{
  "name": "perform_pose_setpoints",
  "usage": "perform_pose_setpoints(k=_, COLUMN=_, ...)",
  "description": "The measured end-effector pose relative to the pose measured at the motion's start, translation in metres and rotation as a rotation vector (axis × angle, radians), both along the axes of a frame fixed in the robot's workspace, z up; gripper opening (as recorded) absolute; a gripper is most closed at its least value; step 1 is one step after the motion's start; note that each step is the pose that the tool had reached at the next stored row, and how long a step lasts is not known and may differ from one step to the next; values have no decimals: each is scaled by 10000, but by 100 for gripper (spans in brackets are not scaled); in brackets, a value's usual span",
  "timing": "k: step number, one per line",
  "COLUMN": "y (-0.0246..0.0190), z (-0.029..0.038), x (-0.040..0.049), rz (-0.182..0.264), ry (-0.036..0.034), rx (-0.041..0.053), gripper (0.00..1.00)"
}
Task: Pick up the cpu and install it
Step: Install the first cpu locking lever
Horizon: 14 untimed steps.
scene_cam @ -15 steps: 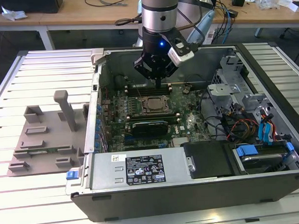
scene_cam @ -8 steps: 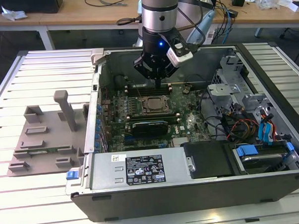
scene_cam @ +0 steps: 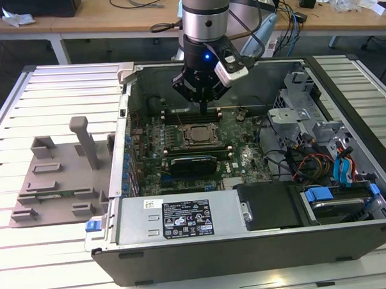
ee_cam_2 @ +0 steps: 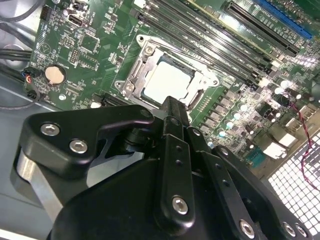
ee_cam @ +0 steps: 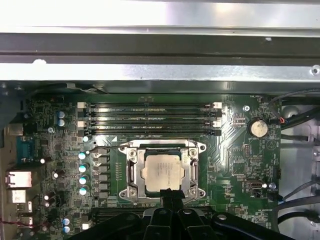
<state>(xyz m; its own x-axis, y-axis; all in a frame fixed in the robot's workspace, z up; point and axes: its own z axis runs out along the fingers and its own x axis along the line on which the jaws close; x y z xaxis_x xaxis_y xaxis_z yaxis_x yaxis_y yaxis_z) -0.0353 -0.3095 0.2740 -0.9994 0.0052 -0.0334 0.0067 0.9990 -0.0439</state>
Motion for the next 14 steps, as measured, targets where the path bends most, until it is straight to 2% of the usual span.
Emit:
perform_pose_setpoints(k=7, y=1, z=-1, x=-86, rz=-1, ry=-1, rx=-17, gripper=11)
perform_pose_setpoints(k=14, y=1, z=-3, x=-135, rz=0, ry=-1, rx=-17, gripper=11)
